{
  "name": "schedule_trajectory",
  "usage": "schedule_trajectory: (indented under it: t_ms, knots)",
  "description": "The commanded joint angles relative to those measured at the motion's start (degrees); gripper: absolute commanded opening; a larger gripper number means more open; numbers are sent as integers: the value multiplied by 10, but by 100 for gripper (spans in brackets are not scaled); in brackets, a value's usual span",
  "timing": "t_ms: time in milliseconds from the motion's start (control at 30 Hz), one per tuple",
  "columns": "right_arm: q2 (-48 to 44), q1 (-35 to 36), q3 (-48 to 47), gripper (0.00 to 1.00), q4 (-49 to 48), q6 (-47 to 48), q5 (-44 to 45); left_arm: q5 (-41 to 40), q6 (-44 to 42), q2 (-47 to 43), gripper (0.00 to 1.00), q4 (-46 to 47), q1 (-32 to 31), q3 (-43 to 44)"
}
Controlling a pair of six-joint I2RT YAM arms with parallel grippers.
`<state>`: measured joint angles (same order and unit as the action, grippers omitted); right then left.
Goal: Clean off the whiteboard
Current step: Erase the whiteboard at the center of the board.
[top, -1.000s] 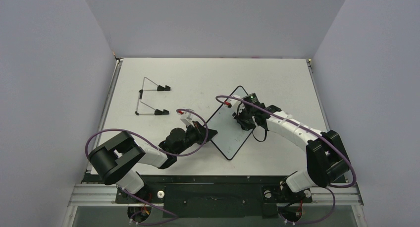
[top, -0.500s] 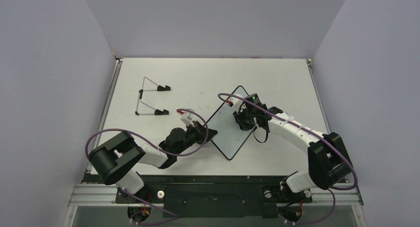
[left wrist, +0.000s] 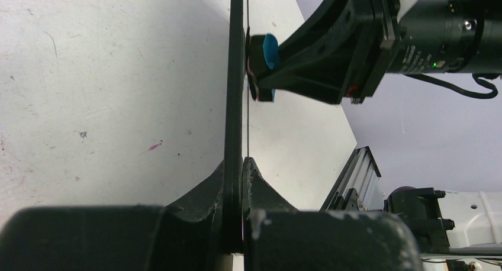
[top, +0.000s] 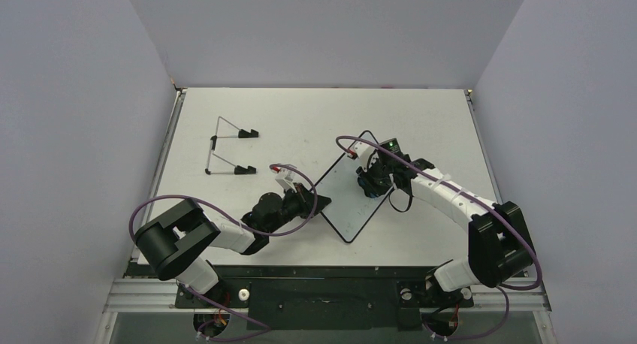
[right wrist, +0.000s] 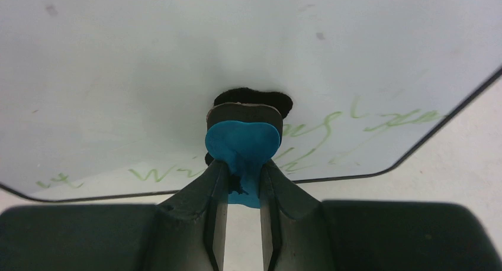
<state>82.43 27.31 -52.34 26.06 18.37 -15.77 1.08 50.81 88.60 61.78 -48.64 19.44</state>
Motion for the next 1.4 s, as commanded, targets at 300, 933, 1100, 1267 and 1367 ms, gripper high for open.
schedule_trajectory:
  t_ms: [300, 933, 1100, 1267, 1367]
  knots:
    - [-82, -57, -4, 0, 4, 39, -103, 54, -16, -35, 0, 29, -9, 19]
    - [-24, 13, -9, 0, 121, 184, -8, 44, -20, -67, 0, 14, 3, -6]
    - [-34, -30, 4, 0, 32, 74, 98, 37, -26, -84, 0, -2, 7, -13]
    - [-32, -34, 9, 0, 11, 55, 106, 46, -25, -73, 0, 1, 7, -6]
    - [-20, -21, 4, 0, 45, 84, 56, 48, -23, -70, 0, 7, 7, -5]
